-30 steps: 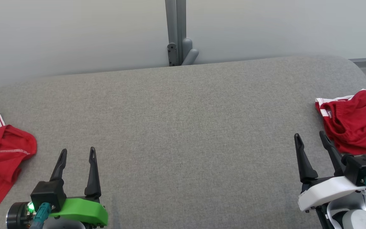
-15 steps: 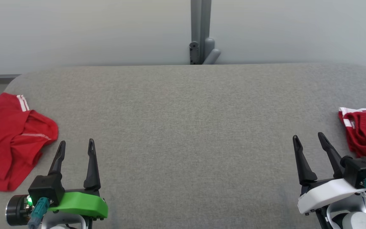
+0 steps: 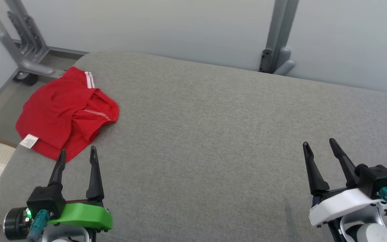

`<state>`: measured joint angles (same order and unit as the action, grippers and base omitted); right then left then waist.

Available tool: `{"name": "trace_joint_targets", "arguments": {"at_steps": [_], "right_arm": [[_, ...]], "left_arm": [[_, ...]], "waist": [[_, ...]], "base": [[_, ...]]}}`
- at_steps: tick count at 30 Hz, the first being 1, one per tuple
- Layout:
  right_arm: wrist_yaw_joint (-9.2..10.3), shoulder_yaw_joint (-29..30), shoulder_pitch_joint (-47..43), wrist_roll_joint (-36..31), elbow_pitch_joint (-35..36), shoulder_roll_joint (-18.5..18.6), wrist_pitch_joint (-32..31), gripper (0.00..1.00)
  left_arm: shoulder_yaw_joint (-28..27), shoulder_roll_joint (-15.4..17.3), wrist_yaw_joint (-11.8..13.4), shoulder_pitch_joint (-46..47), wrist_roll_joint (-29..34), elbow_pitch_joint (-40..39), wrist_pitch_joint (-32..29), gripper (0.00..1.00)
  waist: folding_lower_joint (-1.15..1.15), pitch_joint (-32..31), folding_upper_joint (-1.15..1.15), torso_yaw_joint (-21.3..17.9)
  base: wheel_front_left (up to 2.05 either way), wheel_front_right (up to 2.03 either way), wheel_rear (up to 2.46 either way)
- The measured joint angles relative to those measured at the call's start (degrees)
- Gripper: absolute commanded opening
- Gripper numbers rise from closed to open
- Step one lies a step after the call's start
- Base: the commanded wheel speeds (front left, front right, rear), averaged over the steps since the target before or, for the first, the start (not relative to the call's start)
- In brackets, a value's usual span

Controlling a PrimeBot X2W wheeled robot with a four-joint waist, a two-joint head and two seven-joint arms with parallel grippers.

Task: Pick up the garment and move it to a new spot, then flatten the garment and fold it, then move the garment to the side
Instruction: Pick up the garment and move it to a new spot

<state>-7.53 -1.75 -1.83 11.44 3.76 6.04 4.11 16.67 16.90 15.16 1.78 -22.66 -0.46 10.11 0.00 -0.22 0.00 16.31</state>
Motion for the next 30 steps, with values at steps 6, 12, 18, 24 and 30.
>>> {"name": "trace_joint_targets", "arguments": {"at_steps": [6,12,18,24,30], "right_arm": [[0.0,-0.3,0.0,0.0,0.0,-0.5,0.0,1.0],[0.0,-0.2,0.0,0.0,0.0,-1.0,-0.1,1.0],[0.0,-0.3,0.0,0.0,0.2,-1.1,-0.5,1.0],[0.0,-0.4,1.7,-0.1,2.9,0.1,-1.9,1.0],[0.0,-0.6,4.9,-0.5,6.1,2.0,-3.8,1.0]], "left_arm": [[0.0,0.2,0.1,0.0,-0.1,-0.3,0.0,1.0],[0.0,0.5,0.2,0.0,-0.1,-0.5,0.1,1.0],[-0.5,0.5,0.3,0.5,-0.4,-1.2,1.2,1.0],[-2.4,0.4,0.7,8.3,0.4,-3.3,2.9,1.0],[-4.3,0.2,-1.1,21.2,0.6,0.2,3.9,1.0]], "waist": [[0.0,-0.3,0.0,4.8],[0.0,-0.5,0.0,7.7],[0.0,-0.1,0.0,7.3],[0.0,2.9,0.0,6.4],[0.0,7.9,0.0,5.1]], "base": [[0.0,0.0,0.0],[0.0,0.0,0.0],[0.0,0.0,0.0],[0.0,0.0,0.0],[0.0,0.0,0.0]]}}
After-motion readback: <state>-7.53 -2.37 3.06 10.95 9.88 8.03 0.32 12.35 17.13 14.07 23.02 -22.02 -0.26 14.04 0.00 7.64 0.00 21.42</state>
